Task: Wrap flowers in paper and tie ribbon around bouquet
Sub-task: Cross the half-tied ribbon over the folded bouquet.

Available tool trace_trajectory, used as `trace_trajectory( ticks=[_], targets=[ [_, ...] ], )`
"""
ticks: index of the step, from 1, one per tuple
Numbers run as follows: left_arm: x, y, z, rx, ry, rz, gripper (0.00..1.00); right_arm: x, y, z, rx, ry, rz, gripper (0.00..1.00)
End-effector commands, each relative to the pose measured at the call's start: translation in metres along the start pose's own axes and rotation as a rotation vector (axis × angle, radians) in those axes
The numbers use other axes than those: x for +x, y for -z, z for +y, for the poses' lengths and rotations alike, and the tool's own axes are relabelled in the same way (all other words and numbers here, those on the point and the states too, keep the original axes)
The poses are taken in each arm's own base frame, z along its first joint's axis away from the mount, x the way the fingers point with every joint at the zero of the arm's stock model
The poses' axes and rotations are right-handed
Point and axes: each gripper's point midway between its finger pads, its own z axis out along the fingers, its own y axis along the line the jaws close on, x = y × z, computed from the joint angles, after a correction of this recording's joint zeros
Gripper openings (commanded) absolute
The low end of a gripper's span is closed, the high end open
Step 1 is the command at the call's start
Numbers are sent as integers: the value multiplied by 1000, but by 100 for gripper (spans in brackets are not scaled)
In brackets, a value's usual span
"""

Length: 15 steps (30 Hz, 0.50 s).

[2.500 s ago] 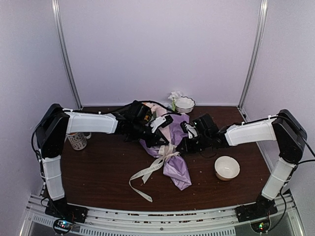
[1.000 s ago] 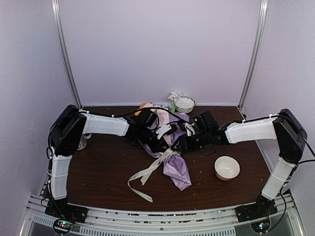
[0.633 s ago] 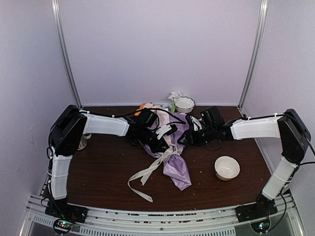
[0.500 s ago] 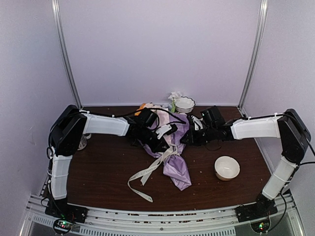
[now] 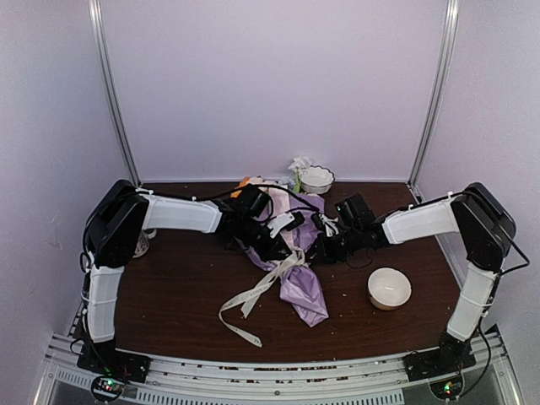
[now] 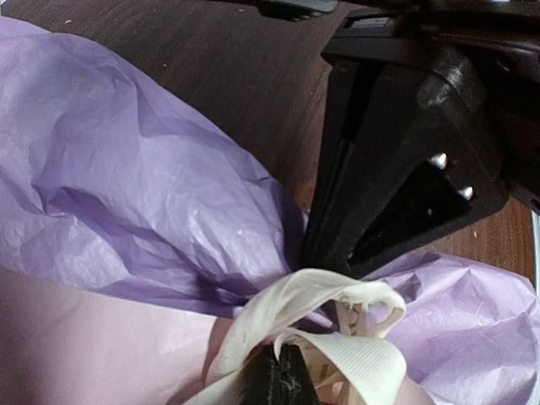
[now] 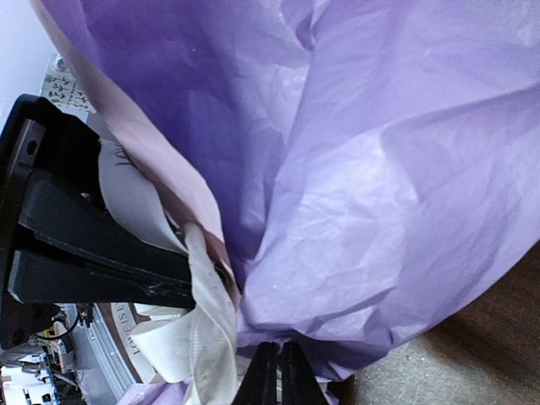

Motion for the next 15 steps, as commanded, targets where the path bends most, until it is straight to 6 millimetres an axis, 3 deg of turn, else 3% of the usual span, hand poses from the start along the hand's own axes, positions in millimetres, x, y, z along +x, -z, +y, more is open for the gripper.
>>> trace_trajectory(
  ticks=[1,15],
  targets=[
    [-12,-1,-3,19,-12,-37,0,-10,-3,28,-123,17,0,5],
    [-25,13,-6,89,25,-144,0,-22,-5,48,-259,-8,-55,14]
  ],
)
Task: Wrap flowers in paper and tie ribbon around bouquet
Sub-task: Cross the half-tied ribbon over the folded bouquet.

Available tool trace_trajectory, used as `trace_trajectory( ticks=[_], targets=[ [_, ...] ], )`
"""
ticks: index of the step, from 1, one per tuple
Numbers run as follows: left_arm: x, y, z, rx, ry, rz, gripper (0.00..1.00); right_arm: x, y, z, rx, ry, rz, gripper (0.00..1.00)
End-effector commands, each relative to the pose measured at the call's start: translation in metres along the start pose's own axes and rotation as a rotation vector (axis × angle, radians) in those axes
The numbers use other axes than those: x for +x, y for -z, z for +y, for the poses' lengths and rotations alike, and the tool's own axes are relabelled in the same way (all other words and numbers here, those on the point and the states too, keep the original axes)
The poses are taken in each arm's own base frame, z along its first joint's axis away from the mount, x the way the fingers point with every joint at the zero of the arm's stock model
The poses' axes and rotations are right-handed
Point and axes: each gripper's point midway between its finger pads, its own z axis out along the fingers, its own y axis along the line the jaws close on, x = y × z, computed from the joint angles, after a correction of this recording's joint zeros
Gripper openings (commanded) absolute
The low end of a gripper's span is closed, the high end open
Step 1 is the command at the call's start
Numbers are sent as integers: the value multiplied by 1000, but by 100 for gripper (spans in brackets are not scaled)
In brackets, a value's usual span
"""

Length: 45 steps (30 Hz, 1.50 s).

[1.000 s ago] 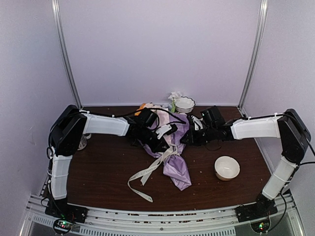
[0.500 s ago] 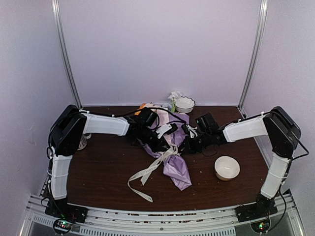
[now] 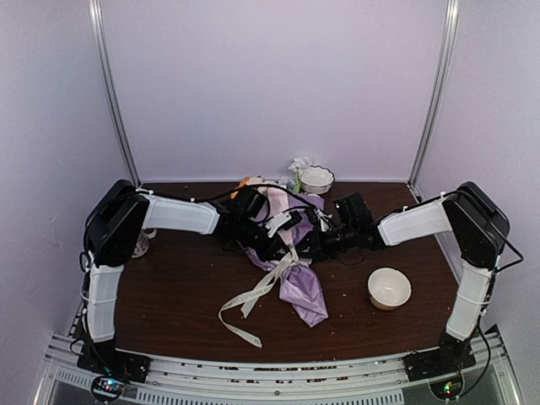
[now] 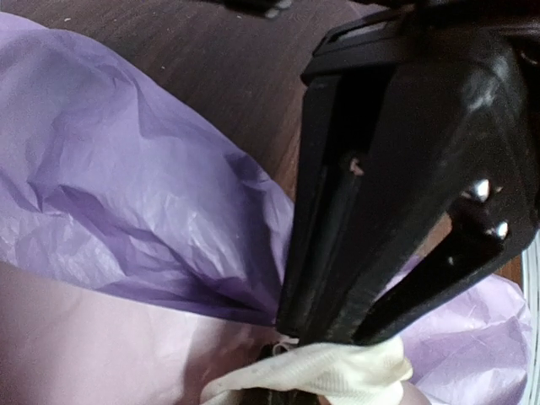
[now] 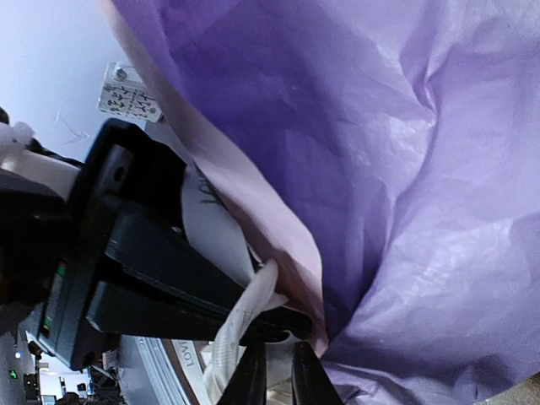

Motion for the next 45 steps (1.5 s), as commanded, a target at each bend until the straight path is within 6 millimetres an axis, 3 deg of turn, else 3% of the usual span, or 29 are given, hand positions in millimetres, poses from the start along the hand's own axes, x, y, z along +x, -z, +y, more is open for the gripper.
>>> trace_trajectory(
  ticks=[1,12,21,23,29,39,42,45],
  targets=[
    [-26,11,-7,58,-12,-120,0,-9,0,18,-75,31,-37,14],
    [-32,17,-17,98,-31,-161,0,-3,-9,-3,4,6,-10,25],
    [-36,18,-17,97,-31,-179,0,0,-12,12,-64,16,20,28],
    [-37,18,-16,99,-28,-186,0,-1,-12,17,-75,23,20,24],
    [-44,21,-18,106,-36,-205,0,-3,-10,21,-76,33,16,0],
    [-37,30,-14,43,-60,-184,5,-9,3,20,-16,58,-24,0],
    [-32,28,-13,36,-64,-167,0,-8,1,20,-25,54,-10,0],
    [-33,27,-14,49,-65,-174,0,-6,-2,12,2,42,-3,15]
  ],
)
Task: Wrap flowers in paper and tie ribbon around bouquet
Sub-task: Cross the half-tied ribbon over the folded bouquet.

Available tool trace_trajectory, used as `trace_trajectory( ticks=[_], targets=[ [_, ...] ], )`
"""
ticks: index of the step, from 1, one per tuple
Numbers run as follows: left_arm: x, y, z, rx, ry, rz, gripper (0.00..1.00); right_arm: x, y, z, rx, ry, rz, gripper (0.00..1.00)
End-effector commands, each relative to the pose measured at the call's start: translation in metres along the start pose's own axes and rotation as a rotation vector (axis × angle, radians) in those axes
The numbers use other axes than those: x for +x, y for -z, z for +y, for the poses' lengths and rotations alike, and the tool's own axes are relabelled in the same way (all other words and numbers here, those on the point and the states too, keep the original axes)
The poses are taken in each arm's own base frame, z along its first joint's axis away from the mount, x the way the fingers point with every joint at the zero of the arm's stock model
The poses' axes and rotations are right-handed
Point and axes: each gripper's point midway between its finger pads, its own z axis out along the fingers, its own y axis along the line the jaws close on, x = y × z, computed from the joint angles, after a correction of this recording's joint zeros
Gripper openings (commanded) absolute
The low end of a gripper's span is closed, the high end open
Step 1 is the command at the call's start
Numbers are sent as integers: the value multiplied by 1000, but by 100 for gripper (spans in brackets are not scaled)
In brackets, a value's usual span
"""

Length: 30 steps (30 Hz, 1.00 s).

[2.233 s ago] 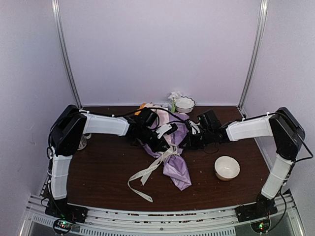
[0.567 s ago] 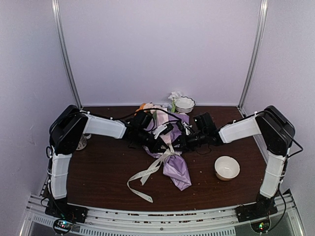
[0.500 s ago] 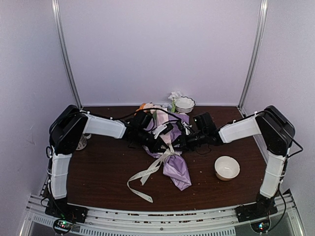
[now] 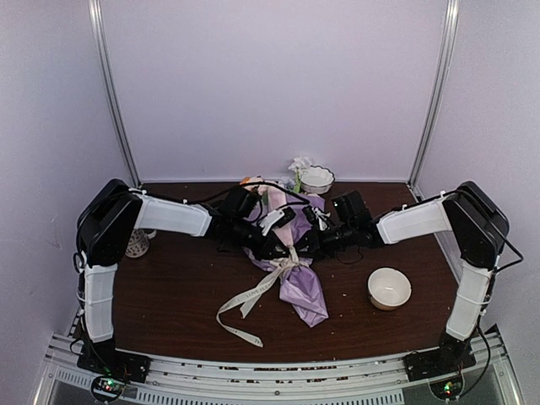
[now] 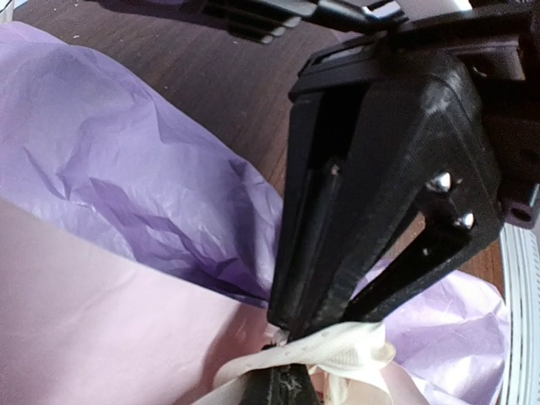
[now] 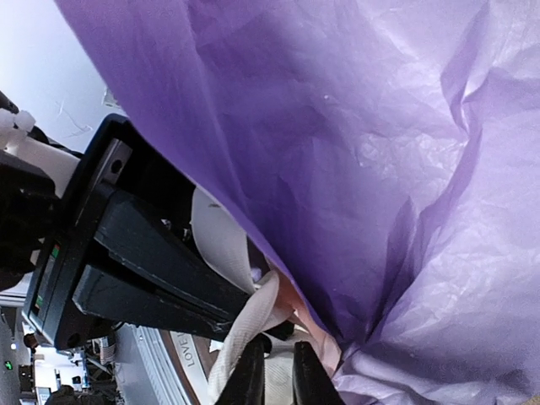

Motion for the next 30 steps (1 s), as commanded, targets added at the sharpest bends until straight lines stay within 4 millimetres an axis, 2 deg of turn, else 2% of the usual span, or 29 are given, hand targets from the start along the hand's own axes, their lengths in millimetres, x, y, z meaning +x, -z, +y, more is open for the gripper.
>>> trace_trajectory(
  ticks=[1,9,14,19,24,26,30],
  targets=[
    [-31,9,-12,24,-90,-89,0,-2,-1,1,33,27,-7,18],
    [-46,16,-25,81,-117,-169,0,-1,2,-2,66,49,0,27],
    [-53,17,-28,103,-101,-219,0,5,-3,13,-15,54,39,29],
    [-57,19,-27,107,-92,-245,0,5,0,26,-56,73,32,33],
    [-60,25,-30,122,-88,-268,0,4,2,12,29,82,24,35],
    [-60,27,-31,125,-92,-269,0,4,2,7,56,84,18,33],
    [-51,22,-28,124,-74,-238,0,-1,3,9,59,89,3,17]
  ],
)
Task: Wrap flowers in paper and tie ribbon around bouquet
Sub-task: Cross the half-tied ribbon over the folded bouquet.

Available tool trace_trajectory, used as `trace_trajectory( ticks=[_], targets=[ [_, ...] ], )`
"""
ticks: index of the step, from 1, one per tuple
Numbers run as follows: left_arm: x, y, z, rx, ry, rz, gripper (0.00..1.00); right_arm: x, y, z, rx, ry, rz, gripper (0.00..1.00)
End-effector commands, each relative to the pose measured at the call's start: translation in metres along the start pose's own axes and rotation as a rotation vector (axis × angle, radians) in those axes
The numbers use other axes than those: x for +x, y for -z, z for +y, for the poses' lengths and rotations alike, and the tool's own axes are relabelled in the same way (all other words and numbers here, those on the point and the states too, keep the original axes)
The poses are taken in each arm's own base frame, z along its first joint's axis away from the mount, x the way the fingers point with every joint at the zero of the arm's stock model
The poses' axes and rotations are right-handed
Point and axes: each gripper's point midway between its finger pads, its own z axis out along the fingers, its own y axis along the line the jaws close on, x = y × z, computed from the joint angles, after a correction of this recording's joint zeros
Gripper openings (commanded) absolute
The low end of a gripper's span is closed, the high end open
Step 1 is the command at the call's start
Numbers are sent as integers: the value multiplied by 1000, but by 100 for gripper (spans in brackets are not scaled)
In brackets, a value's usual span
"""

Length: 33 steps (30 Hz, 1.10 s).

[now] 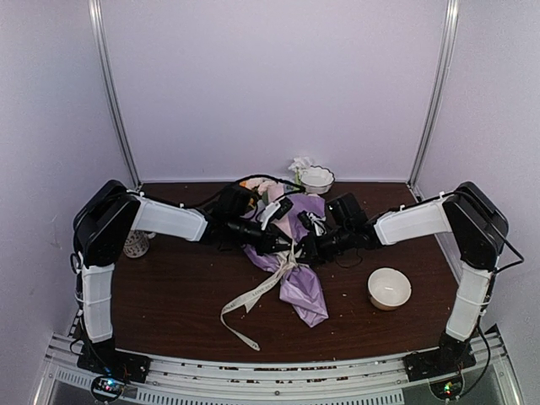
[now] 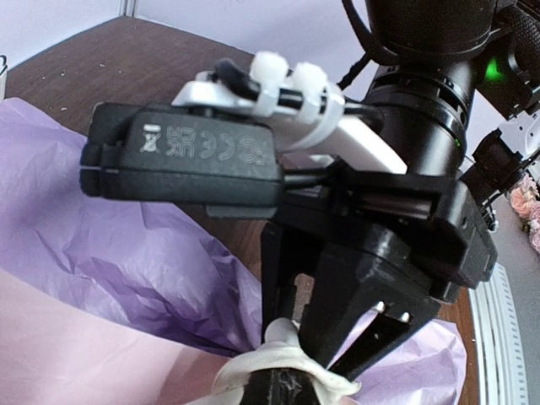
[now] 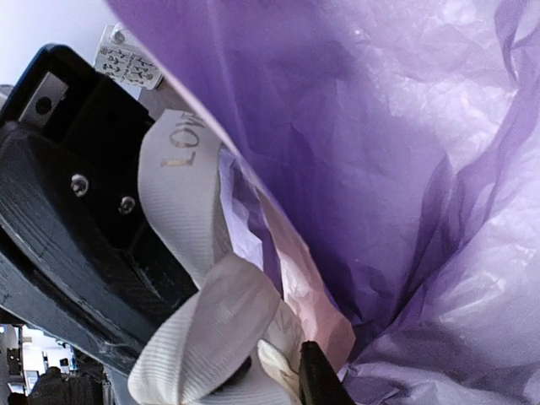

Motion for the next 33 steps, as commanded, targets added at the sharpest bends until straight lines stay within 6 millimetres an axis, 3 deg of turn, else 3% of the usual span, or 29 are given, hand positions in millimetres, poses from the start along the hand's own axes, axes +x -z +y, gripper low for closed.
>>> trace_trajectory(
  ticks=[1,9,15,17,21,27,33],
  targets=[
    [-21,8,-14,44,-48,-52,0,-17,10,9,31,41,-58,16],
    [2,6,2,-37,-39,57,0,-22,14,7,74,55,-76,25],
    [5,7,1,-41,-43,76,0,-25,16,8,79,60,-86,3],
    [3,8,1,-43,-46,75,1,-25,17,7,85,61,-91,0],
    [-3,15,-3,-55,-62,75,23,-24,18,5,99,63,-91,0],
    [-12,34,-16,-66,-122,102,45,-21,17,0,114,56,-83,0],
    [-8,53,-16,-116,-135,148,52,-19,16,-1,119,57,-78,0]
  ],
)
